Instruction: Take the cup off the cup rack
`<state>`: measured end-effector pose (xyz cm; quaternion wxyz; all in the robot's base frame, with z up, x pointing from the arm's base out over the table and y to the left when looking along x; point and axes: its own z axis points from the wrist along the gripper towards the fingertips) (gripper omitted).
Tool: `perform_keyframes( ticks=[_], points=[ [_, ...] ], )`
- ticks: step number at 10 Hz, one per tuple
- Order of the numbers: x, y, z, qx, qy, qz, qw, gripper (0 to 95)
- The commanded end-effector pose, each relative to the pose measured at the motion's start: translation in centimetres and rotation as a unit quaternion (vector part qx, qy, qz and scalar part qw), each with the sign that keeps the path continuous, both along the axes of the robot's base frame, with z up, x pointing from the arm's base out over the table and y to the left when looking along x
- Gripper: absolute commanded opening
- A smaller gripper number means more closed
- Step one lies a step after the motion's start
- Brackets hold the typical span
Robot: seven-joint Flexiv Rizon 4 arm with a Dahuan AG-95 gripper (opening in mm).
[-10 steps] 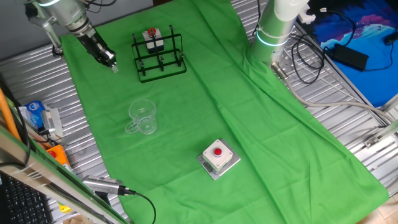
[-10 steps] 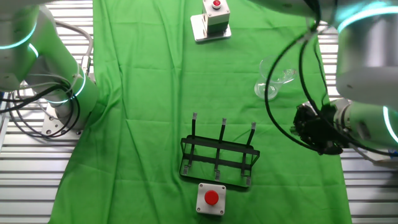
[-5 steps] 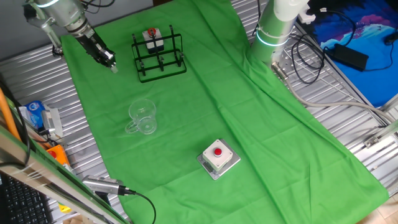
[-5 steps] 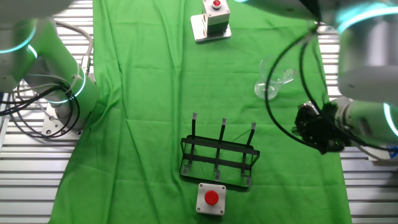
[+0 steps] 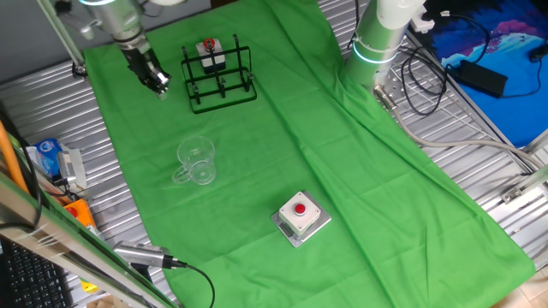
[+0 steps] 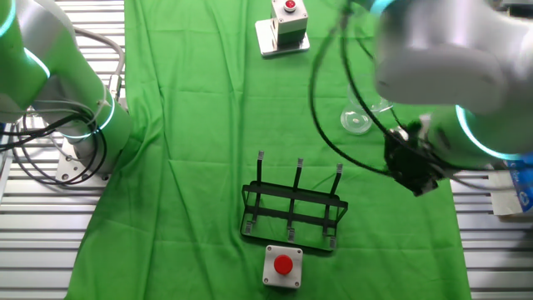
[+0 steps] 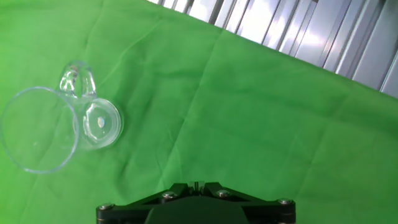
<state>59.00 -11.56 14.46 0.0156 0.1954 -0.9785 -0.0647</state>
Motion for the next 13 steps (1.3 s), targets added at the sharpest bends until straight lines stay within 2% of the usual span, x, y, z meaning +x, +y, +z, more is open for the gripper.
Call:
perform_keyframes(
  ticks=[1, 5, 7, 8, 10, 12, 13],
  points=[
    [0.08, 0.10, -0.11, -0.003, 0.001, 0.008, 1.0000, 0.0],
    [-0.16, 0.13, -0.24, -0.014, 0.002, 0.013, 0.9998, 0.0],
    [-0.18, 0.15, -0.25, -0.014, 0.002, 0.016, 0.9998, 0.0],
    [-0.18, 0.15, -0.25, -0.009, 0.006, 0.026, 0.9996, 0.0],
    [-0.18, 0.15, -0.25, 0.016, 0.010, 0.079, 0.9967, 0.0],
    [-0.18, 0.15, -0.25, 0.019, 0.021, 0.113, 0.9932, 0.0],
    [-0.18, 0.15, -0.25, 0.019, 0.022, 0.118, 0.9926, 0.0]
  ],
)
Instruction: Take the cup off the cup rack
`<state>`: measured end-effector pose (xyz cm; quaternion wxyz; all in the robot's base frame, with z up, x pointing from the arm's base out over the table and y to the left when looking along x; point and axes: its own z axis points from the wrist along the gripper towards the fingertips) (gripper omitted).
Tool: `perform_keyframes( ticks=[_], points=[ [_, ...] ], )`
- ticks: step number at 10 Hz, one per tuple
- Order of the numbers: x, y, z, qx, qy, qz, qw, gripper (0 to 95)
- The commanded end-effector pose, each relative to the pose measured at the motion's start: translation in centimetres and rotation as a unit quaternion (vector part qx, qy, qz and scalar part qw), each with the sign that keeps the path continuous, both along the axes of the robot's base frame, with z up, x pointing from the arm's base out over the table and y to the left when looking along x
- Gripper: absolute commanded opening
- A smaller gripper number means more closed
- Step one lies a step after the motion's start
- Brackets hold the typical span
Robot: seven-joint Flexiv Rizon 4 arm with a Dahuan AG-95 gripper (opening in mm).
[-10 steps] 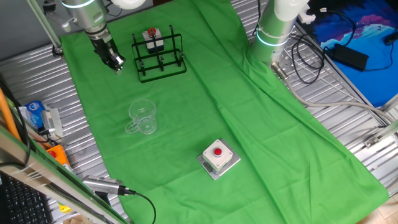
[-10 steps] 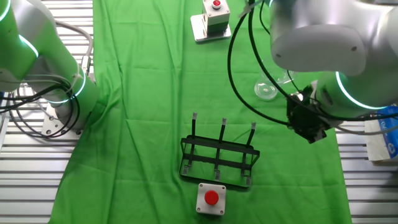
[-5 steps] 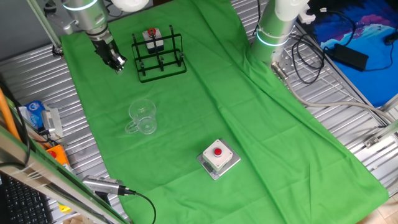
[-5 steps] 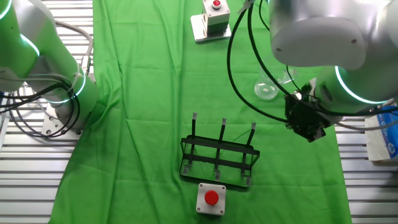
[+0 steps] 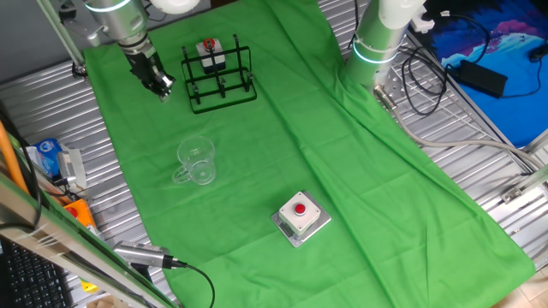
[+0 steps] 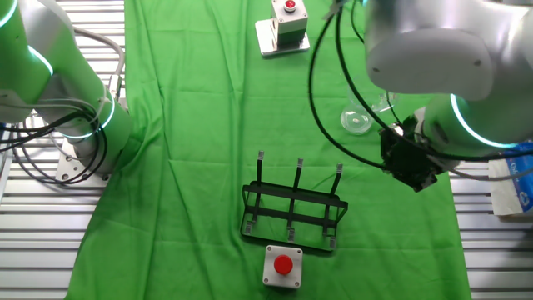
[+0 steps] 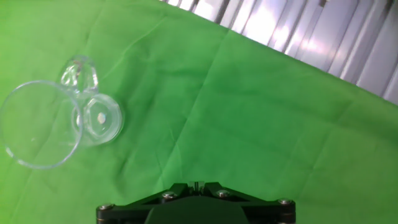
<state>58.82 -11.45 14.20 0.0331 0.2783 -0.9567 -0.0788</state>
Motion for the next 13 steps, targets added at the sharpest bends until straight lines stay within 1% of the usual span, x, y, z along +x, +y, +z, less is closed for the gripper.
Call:
perform_keyframes(
  ticks=[1, 5, 9, 10, 12, 13],
  points=[
    [0.0, 0.0, 0.0, 0.005, 0.010, 0.035, 0.9993, 0.0],
    [-0.2, 0.1, 0.4, 0.007, 0.008, 0.038, 0.9992, 0.0],
    [-0.5, 0.8, -0.3, 0.013, 0.006, 0.031, 0.9994, 0.0],
    [-0.6, 1.1, -0.4, 0.018, 0.006, 0.027, 0.9994, 0.0],
    [-1.5, 2.4, -0.6, 0.031, 0.009, 0.010, 0.9994, 0.0],
    [-2.0, 3.5, -0.8, 0.031, 0.010, 0.002, 0.9995, 0.0]
  ],
)
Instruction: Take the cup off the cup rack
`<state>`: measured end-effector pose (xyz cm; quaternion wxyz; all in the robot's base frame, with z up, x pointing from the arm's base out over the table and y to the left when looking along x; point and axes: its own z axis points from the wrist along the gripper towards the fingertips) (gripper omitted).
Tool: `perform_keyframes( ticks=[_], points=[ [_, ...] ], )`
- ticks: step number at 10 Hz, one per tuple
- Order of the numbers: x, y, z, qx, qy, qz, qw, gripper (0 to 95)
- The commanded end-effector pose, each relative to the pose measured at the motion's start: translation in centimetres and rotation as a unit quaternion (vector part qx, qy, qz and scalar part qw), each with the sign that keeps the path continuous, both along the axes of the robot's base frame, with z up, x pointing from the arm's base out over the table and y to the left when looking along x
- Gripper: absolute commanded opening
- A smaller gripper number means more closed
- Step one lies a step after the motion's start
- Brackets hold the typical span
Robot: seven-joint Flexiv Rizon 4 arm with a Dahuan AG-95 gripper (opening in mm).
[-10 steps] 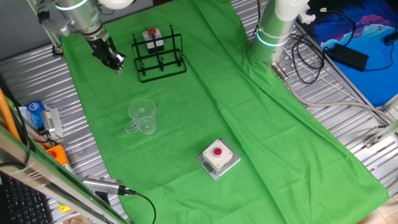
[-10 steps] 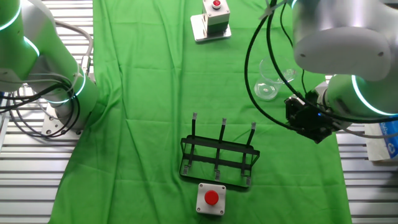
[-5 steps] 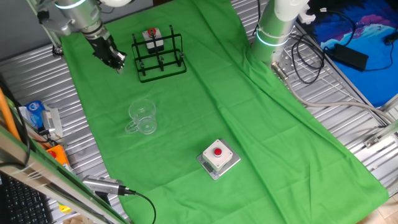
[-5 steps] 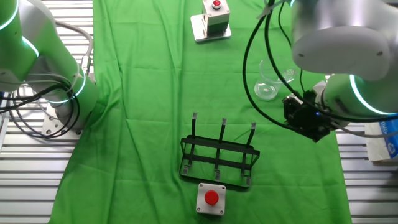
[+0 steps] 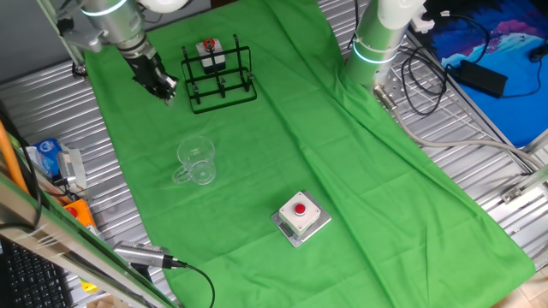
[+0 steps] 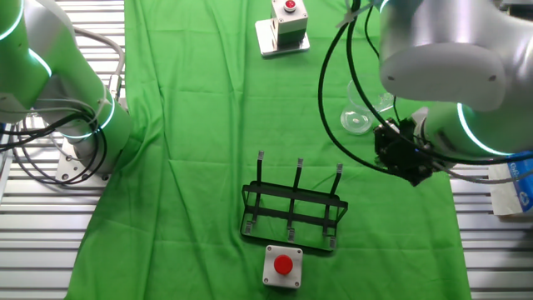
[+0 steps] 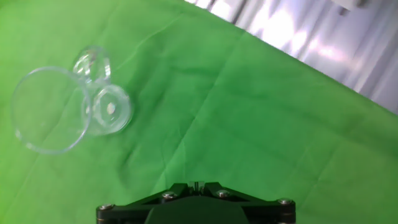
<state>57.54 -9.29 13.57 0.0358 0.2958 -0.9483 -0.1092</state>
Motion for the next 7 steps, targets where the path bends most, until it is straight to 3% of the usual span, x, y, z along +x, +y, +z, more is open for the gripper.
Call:
perform_keyframes(
  ticks=[1, 7],
  points=[
    [-1.3, 2.4, -0.3, -0.001, 0.001, -0.022, 0.9997, 0.0],
    [-5.2, 7.1, -2.4, -0.007, 0.004, -0.059, 0.9982, 0.0]
  ],
)
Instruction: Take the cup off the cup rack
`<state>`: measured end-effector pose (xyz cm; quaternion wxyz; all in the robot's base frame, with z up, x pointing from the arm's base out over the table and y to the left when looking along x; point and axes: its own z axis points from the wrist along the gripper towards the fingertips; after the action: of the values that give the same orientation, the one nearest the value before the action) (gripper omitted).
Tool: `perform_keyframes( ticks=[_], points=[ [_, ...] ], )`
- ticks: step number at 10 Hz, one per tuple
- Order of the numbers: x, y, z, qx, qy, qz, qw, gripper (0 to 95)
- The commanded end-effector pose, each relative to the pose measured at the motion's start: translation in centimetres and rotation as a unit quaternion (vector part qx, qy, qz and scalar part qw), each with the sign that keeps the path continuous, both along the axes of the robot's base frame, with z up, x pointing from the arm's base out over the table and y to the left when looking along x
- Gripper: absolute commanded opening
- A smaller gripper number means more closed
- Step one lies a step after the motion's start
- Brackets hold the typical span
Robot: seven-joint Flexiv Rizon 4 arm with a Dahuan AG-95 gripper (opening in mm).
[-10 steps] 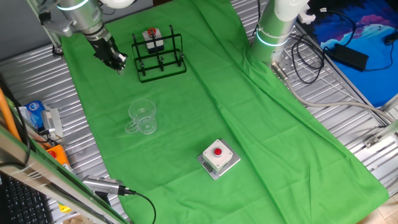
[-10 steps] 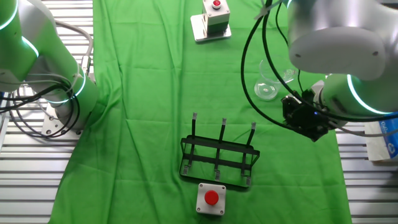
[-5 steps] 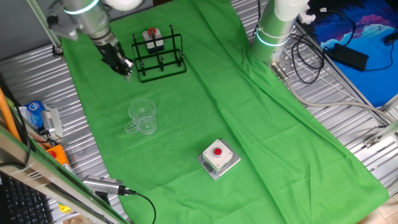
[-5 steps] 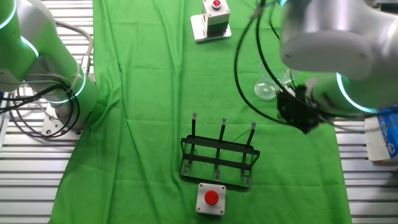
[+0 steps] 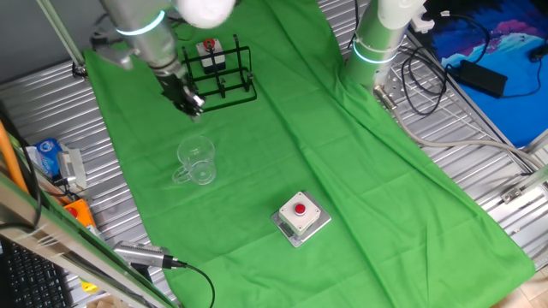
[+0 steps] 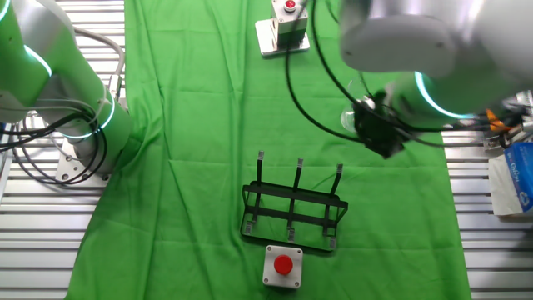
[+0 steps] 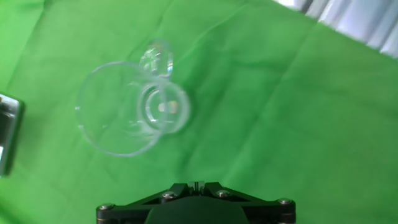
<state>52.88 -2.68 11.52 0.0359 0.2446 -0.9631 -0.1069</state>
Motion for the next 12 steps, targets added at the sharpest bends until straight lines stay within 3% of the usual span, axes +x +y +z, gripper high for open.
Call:
perform_keyframes(
  ticks=[1, 7, 12],
  points=[
    [-1.2, 1.3, -0.7, -0.001, 0.001, -0.017, 0.9998, 0.0],
    [-2.2, 4.6, -1.9, -0.006, 0.005, -0.033, 0.9994, 0.0],
    [-2.2, 4.7, -1.9, -0.011, 0.003, -0.021, 0.9997, 0.0]
  ],
)
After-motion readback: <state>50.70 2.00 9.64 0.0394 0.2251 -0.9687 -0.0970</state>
